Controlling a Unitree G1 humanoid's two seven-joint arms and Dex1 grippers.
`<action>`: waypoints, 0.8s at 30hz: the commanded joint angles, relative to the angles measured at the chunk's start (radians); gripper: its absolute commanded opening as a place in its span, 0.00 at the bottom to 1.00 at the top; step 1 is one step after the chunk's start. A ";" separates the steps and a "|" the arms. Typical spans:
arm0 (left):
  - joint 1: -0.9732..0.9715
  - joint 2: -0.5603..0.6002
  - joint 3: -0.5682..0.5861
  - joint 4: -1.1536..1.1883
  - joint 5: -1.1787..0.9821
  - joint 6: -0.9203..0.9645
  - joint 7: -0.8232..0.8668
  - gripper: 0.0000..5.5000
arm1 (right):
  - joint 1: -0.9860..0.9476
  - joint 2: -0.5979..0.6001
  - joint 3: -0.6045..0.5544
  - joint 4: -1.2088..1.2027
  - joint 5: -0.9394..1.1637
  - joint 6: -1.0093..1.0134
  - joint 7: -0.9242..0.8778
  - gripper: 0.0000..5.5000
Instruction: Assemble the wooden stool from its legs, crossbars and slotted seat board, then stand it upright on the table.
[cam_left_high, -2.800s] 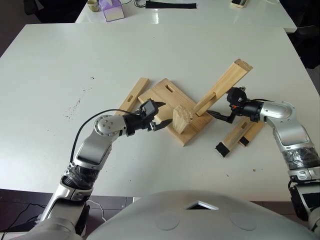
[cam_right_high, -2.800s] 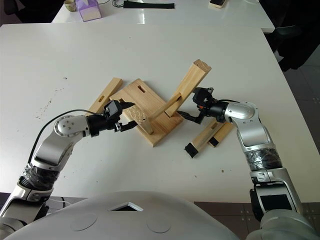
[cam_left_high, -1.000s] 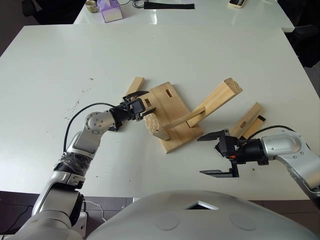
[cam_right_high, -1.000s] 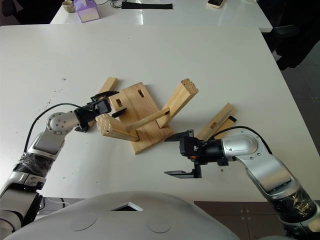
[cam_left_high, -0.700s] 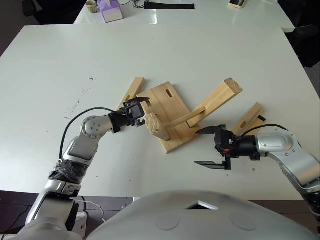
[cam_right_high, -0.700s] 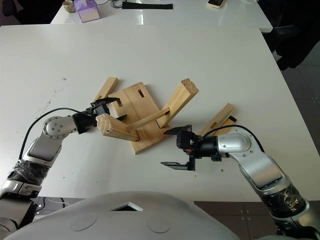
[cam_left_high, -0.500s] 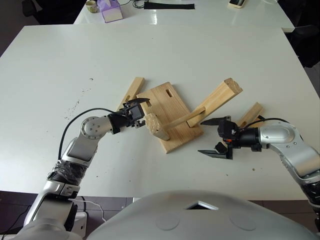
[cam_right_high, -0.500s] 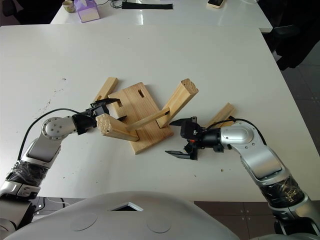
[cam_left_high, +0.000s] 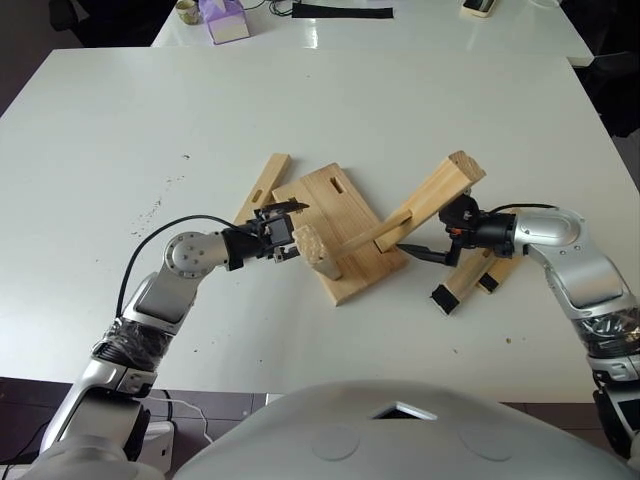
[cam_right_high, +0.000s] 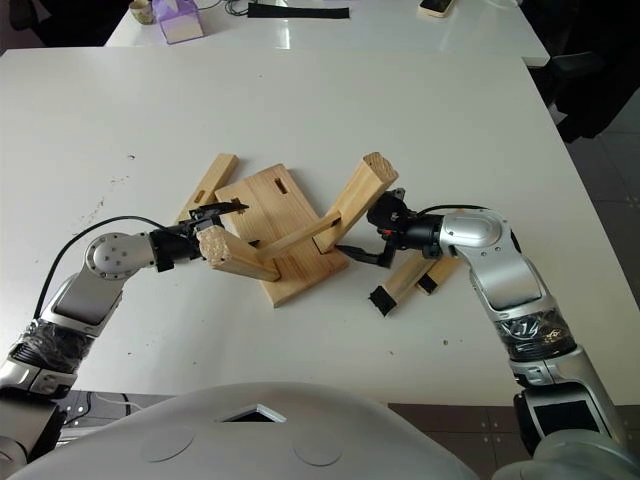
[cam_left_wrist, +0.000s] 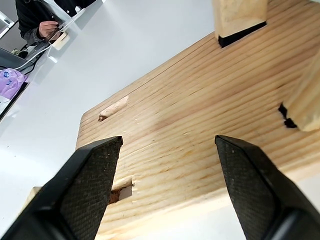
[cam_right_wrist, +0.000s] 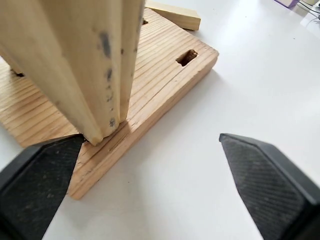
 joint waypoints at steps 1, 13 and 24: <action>-0.007 -0.023 -0.051 0.032 0.032 0.056 -0.037 0.63 | -0.052 0.061 -0.022 0.054 -0.034 -0.002 -0.085 0.91; -0.115 -0.125 -0.022 -0.083 -0.068 0.268 -0.058 0.63 | -0.151 0.145 -0.100 0.234 -0.133 -0.093 -0.288 0.91; -0.485 -0.154 0.126 0.376 -0.021 0.116 0.039 0.63 | 0.210 -0.167 -0.085 -0.278 0.045 0.031 0.129 0.91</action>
